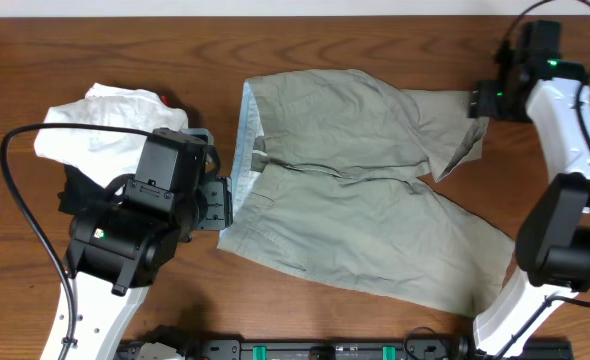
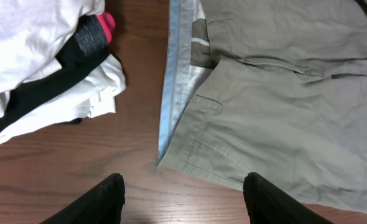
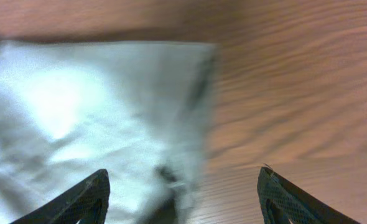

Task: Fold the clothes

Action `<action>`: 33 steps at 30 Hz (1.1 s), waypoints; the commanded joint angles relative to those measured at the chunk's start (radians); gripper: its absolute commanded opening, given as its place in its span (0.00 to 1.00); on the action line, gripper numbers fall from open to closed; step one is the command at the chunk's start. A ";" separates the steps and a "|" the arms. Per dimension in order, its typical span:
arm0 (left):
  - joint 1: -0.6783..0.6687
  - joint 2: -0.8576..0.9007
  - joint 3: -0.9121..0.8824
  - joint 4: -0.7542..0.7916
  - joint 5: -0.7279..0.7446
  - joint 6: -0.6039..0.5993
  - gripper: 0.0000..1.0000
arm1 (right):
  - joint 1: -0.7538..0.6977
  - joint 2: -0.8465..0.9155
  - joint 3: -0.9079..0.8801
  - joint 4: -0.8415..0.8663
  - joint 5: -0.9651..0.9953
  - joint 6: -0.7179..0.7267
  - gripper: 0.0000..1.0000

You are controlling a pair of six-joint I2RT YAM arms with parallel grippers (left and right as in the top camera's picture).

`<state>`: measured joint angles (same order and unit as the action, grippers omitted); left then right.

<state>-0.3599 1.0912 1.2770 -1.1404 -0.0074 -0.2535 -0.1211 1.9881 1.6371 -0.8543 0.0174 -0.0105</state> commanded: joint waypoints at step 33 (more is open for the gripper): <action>0.006 0.000 0.014 0.020 -0.008 0.017 0.63 | -0.024 0.059 -0.095 -0.008 0.172 0.241 0.01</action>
<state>-0.3599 1.0912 1.2770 -1.1202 -0.0074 -0.2535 -0.1078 2.0396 1.5471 -0.8654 0.1165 0.1967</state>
